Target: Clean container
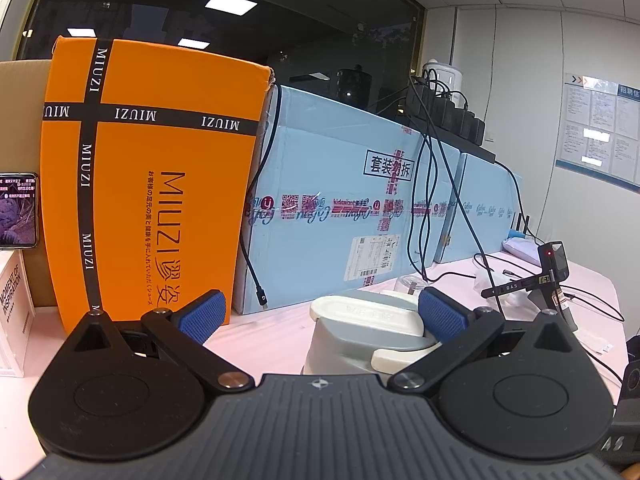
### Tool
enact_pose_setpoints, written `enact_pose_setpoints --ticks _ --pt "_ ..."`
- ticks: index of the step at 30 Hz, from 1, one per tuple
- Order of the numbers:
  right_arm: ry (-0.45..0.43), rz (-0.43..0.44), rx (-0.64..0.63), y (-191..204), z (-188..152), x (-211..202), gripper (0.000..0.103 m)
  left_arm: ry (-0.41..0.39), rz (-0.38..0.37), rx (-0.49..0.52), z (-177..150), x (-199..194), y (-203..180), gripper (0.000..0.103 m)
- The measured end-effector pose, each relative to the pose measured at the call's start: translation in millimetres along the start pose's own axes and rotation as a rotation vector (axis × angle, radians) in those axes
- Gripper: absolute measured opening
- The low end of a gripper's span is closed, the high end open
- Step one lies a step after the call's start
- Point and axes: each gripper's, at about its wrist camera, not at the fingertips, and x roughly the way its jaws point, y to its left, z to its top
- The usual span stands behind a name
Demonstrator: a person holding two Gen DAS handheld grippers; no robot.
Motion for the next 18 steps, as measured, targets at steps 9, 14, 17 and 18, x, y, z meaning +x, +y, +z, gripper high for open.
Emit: enact_pose_setpoints --ticks 9,14,17,18 --pt "-0.058 0.064 0.027 2.2 6.3 -6.5 0.014 0.001 -0.008 0.002 0.1 0.6 -0.7 0.103" --pt "-0.078 0.096 0.034 7.0 13.3 -5.3 0.014 0.000 -0.005 0.004 -0.3 0.5 -1.1 0.103" --pt "-0.085 0.121 0.084 2.0 14.1 -3.7 0.014 0.000 -0.003 -0.001 -0.2 0.4 0.3 0.103" --pt "-0.088 0.126 0.102 -0.2 14.2 -3.6 0.014 -0.001 -0.004 -0.002 -0.2 0.5 0.5 0.103"
